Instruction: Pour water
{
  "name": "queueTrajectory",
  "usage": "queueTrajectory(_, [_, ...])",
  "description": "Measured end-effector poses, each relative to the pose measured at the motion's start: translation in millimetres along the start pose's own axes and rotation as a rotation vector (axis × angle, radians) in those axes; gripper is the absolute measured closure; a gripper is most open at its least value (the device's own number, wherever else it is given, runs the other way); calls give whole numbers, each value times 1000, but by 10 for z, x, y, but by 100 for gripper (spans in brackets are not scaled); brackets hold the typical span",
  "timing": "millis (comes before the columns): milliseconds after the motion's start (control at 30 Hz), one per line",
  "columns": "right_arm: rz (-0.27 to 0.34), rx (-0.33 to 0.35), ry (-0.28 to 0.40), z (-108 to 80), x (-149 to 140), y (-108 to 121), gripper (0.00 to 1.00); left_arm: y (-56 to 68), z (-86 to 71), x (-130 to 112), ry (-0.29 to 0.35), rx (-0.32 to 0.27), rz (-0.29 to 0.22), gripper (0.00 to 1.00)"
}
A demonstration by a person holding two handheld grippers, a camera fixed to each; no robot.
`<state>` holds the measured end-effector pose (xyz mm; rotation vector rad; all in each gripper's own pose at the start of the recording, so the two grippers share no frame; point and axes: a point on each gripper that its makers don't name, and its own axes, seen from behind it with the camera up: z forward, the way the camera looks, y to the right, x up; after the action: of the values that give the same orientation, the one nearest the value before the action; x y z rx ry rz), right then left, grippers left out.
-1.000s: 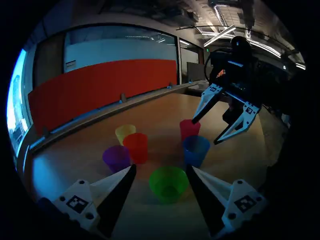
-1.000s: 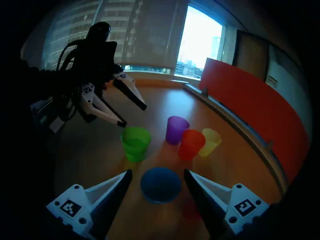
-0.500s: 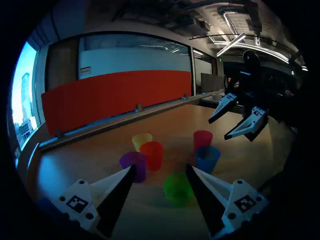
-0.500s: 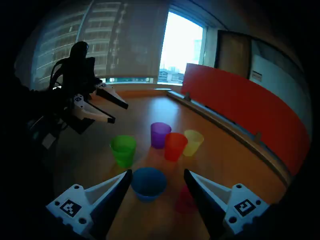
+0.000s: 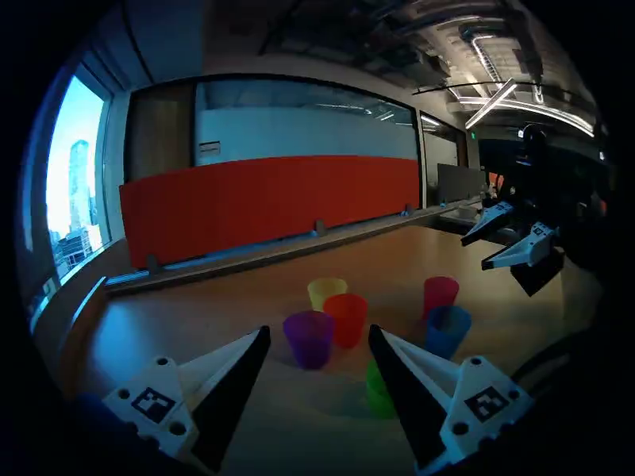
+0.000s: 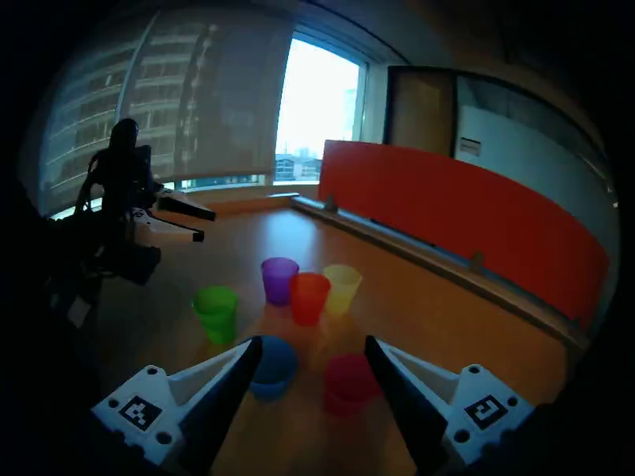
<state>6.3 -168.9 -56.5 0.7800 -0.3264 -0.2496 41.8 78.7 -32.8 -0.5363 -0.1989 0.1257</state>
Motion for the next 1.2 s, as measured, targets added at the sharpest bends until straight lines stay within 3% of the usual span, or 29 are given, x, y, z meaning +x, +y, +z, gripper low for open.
queueTrajectory(500, [76,-233,94,-235,113,462,0,-425,-184,234,115,179,-71,8])
queueTrajectory(900, [149,-480,182,-466,167,964,0,-510,-247,365,187,252,-96,8])
queueTrajectory(1200, [194,-632,238,-688,90,1270,0,-687,-333,448,242,337,-101,8])
